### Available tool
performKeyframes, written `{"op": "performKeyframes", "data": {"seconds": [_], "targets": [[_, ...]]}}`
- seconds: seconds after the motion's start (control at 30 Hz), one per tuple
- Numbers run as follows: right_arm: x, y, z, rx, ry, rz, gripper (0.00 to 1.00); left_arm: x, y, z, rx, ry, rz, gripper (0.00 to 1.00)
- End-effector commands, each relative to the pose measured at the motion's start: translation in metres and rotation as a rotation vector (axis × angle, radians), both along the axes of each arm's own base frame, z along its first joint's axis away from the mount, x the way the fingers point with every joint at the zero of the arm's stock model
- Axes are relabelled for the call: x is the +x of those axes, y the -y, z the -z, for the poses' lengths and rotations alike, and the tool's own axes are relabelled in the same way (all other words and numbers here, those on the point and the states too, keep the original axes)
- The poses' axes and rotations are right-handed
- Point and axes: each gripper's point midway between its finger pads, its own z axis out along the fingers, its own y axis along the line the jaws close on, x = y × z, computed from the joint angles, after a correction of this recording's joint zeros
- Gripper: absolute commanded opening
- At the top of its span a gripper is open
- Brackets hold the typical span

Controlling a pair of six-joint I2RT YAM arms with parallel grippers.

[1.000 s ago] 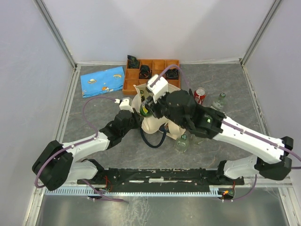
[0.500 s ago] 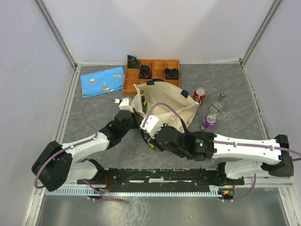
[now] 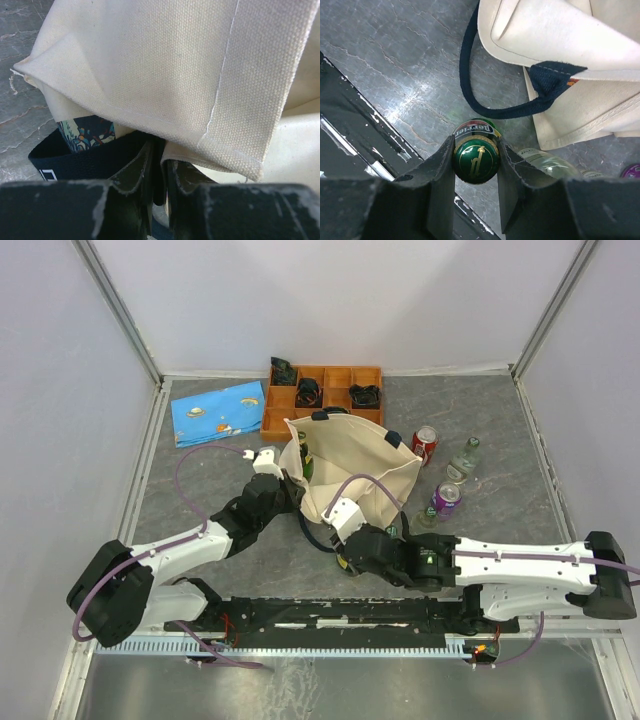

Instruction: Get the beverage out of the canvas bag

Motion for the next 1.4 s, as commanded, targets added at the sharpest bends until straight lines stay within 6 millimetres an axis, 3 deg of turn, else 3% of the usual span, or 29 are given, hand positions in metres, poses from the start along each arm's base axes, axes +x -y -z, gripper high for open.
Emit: {"op": "performKeyframes", "data": {"seconds": [0.0,0.27,0.3,0.5,0.63,0.77,0.9,1.07,1.17,1.37], "targets": [[0.016,-0.018,-0.04,0.242,0.046,0.102,0.0,0.013,-0.017,-0.003,0.071,0.036,-0.058,0.17],[0.032,-0.002,-0.021,0.254,0.01,0.195,0.0,0.012,-0.017,-0.001,0.075,0.027,-0.059,0.17],[0.032,-0.001,-0.02,0.249,0.006,0.2,0.05,0.012,-0.017,-0.001,0.076,0.028,-0.058,0.17],[0.029,0.003,-0.015,0.199,-0.01,0.194,0.73,0.013,-0.018,-0.001,0.078,0.025,-0.062,0.17],[0.03,0.002,-0.019,0.165,-0.004,0.181,0.85,0.011,-0.02,0.001,0.082,0.022,-0.066,0.17],[0.033,-0.003,-0.043,0.181,0.024,0.168,0.87,0.01,-0.024,0.0,0.082,0.028,-0.081,0.17],[0.044,-0.004,-0.086,0.205,0.097,0.186,0.84,0.009,-0.025,0.0,0.079,0.031,-0.085,0.17],[0.074,0.003,-0.135,0.218,0.184,0.262,0.69,0.009,-0.026,-0.001,0.072,0.029,-0.09,0.17],[0.105,0.005,-0.14,0.266,0.147,0.293,0.53,0.009,-0.025,-0.002,0.065,0.032,-0.093,0.17],[0.157,-0.021,-0.117,0.288,0.035,0.281,0.5,0.009,-0.024,-0.001,0.039,0.029,-0.103,0.17]]}}
